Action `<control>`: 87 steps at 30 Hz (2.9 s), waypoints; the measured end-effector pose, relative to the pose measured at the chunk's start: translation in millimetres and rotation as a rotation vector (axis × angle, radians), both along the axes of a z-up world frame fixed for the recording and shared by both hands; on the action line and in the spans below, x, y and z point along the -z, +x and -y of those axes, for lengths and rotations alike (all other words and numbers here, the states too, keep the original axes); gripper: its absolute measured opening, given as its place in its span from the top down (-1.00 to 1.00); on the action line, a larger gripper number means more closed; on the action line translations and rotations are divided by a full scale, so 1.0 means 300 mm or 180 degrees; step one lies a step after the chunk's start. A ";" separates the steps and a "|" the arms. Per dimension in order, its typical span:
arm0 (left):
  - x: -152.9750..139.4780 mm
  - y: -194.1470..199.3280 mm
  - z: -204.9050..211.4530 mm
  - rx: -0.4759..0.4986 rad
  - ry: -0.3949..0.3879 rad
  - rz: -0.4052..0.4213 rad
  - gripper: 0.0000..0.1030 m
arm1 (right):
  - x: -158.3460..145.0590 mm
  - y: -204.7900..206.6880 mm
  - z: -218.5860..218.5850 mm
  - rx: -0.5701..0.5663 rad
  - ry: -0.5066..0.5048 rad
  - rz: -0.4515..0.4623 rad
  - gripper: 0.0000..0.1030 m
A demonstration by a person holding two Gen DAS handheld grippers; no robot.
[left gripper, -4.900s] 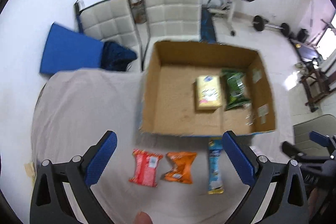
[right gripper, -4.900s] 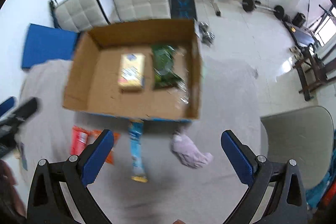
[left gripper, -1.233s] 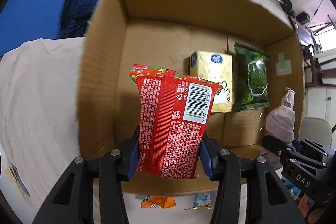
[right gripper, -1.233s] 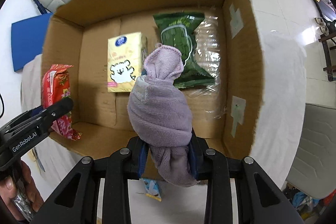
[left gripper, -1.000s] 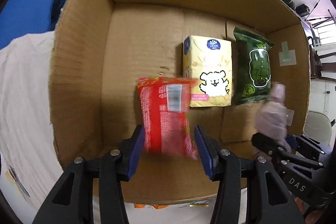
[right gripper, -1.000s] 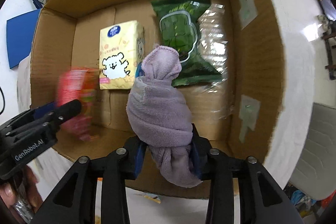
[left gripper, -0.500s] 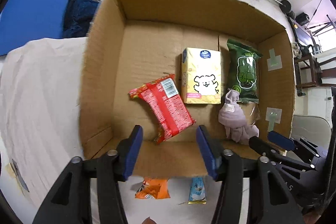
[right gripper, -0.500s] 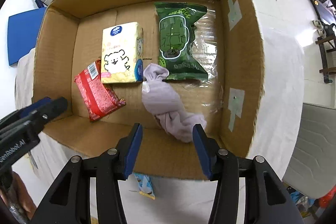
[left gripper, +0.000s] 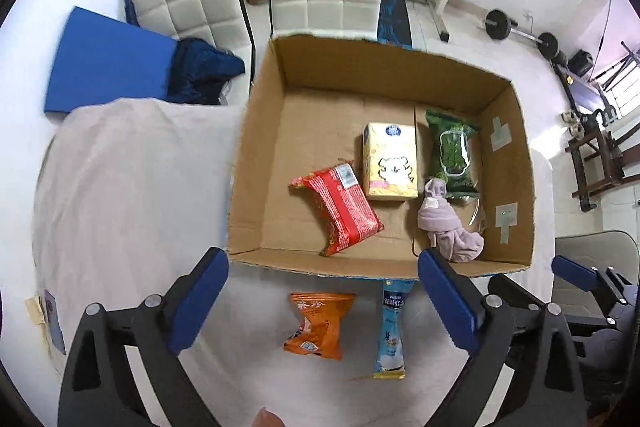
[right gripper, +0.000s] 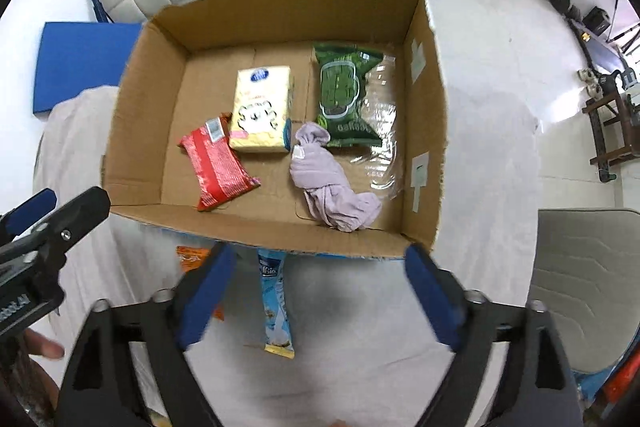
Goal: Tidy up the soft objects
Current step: 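Grasp the orange snack bag with left gripper while right gripper grasps blue drink tube, then carry the orange bag and blue tube into the box and release both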
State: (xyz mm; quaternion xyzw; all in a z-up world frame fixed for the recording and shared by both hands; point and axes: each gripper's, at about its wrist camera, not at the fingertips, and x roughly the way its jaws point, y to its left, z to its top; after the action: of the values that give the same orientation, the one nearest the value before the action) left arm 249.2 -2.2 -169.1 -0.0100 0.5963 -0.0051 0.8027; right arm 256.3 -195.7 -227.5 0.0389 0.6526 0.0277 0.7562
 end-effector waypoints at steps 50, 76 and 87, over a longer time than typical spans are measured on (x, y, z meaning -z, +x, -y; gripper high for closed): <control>0.676 -0.153 0.075 0.0427 0.0124 -0.1207 -0.15 | 0.654 -0.425 -0.017 0.0439 0.0403 -0.1084 0.48; 0.331 -0.488 0.152 0.0397 -0.0086 -0.0557 0.28 | 0.418 -0.625 -0.159 0.0009 0.0287 -0.0578 0.70; 0.037 -0.500 0.135 0.0536 -0.0120 -0.0066 0.28 | 0.130 -0.544 -0.100 -0.0082 0.0408 -0.0182 0.70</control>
State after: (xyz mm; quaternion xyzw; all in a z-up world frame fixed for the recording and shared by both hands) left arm 99.1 -42.7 -180.1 0.0251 0.6031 -0.0837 0.7928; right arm 92.9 -165.6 -266.4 0.0796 0.6712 0.0781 0.7328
